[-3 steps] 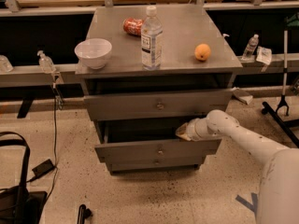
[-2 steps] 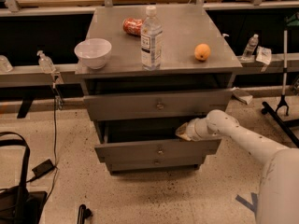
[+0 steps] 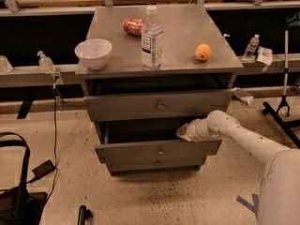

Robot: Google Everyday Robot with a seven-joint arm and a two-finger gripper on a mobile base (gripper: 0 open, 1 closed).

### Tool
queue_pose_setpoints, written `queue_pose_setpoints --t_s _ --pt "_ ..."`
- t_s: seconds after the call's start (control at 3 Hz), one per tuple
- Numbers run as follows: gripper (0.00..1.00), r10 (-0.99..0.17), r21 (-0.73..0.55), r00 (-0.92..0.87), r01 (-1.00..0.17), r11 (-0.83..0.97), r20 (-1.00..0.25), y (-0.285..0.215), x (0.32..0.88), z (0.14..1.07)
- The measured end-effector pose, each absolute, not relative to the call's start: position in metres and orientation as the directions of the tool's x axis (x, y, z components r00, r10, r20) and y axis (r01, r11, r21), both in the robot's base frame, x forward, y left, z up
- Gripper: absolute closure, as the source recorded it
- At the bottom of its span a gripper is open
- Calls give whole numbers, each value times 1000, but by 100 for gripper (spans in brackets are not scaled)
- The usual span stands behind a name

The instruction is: Open middle drawer

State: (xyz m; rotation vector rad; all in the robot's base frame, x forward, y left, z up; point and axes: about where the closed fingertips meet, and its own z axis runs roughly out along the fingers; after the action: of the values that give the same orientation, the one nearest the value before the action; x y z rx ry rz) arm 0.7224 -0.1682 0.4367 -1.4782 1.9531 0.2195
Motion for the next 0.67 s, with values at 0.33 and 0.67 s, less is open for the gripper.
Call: queue_pose_setpoints --t_s 0.33,0.67 --pt "100 -792 -253 -134 -904 344 -596 -168 722 437" --pt "81 -773 -264 -108 -903 340 -625 -161 708 446"
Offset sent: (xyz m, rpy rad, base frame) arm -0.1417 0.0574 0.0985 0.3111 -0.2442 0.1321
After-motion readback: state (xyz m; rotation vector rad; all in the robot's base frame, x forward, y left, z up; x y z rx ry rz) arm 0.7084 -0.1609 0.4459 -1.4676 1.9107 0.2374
